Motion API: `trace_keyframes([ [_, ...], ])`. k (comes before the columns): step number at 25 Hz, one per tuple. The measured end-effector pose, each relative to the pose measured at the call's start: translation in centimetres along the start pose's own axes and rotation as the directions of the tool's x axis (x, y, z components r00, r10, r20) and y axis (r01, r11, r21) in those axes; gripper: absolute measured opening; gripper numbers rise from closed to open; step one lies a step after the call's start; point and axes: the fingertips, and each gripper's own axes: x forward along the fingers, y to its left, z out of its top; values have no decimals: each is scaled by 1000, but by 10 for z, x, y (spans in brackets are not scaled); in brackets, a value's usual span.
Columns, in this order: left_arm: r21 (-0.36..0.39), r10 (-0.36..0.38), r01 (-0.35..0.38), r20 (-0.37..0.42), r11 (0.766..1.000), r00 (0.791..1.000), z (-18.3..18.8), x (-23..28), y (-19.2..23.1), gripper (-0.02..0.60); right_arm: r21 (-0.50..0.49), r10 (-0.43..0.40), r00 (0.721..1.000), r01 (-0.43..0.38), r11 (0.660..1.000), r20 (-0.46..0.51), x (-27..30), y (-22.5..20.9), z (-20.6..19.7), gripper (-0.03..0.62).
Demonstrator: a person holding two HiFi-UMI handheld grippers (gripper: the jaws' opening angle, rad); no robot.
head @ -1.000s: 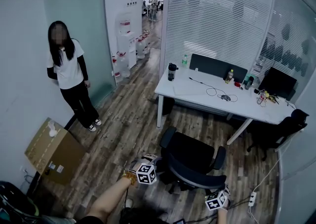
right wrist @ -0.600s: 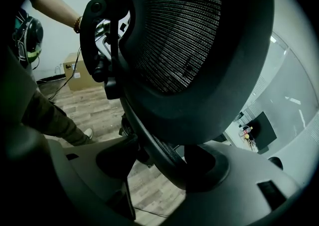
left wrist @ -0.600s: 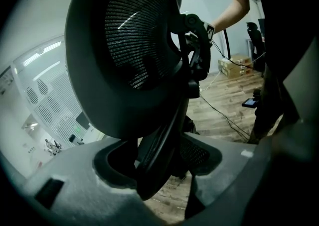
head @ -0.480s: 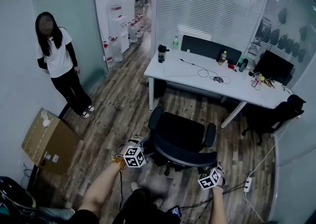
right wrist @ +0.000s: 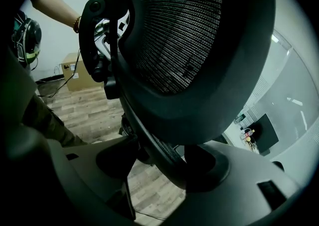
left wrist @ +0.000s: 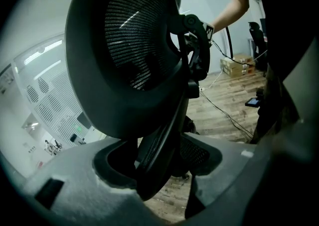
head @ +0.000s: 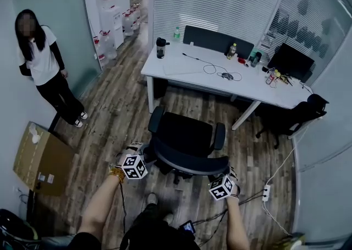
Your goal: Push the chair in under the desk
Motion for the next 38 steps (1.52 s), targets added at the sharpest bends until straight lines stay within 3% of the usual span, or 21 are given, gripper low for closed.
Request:
trace_keyframes([
  [26,94,11,-19,87,995,996,-31,21,85,268,48,-22,999,24,999,-49,50,-30,56,291],
  [38,93,19,-27,88,995,996,-39,49,133,270,50,-32,998,34,998,-47,85,-67,78,291],
])
